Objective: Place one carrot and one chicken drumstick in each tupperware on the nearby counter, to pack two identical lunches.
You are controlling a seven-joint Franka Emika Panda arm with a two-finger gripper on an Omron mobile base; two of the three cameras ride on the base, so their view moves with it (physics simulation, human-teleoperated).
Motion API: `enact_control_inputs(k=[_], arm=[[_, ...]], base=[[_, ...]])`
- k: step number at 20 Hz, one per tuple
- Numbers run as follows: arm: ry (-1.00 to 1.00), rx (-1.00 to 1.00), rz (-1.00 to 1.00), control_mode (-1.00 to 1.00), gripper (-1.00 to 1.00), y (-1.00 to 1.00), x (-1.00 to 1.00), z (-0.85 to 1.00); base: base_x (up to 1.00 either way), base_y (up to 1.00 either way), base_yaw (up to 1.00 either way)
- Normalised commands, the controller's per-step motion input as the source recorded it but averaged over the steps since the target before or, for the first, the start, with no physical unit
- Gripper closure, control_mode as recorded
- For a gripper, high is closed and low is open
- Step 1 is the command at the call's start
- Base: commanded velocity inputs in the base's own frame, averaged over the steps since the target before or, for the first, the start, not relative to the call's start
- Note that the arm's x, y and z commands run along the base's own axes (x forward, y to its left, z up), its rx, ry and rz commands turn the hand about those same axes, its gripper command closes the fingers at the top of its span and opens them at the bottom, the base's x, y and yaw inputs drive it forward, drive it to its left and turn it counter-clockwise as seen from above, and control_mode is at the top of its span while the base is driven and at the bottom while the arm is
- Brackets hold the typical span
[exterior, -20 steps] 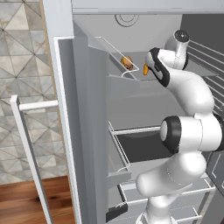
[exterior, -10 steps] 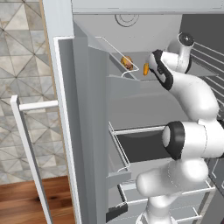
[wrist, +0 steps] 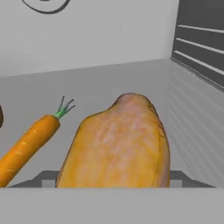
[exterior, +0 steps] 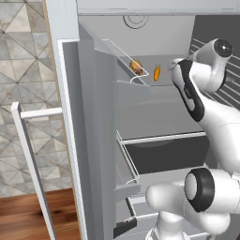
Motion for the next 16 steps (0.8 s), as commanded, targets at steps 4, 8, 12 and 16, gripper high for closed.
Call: enact_control_inputs(k=[4,8,12,16], arm=[[0.0,-0.01,0.13,-1.0,1.0,0.07,-1.0,0.41],[0.0,-0.06,0.21,-1.0,1.0,0.35,-1.0,0.1],[0.01,-0.12,0.2,-1.0,1.0,0.64,-1.0,-0.13],[0.01,-0.14,0.19,-1.0,1.0,0.59,-1.0,-0.36]], base=[[0.0,0.0,0.0],[0.0,0.0,0.0],[0.0,0.0,0.0],[0.0,0.0,0.0]])
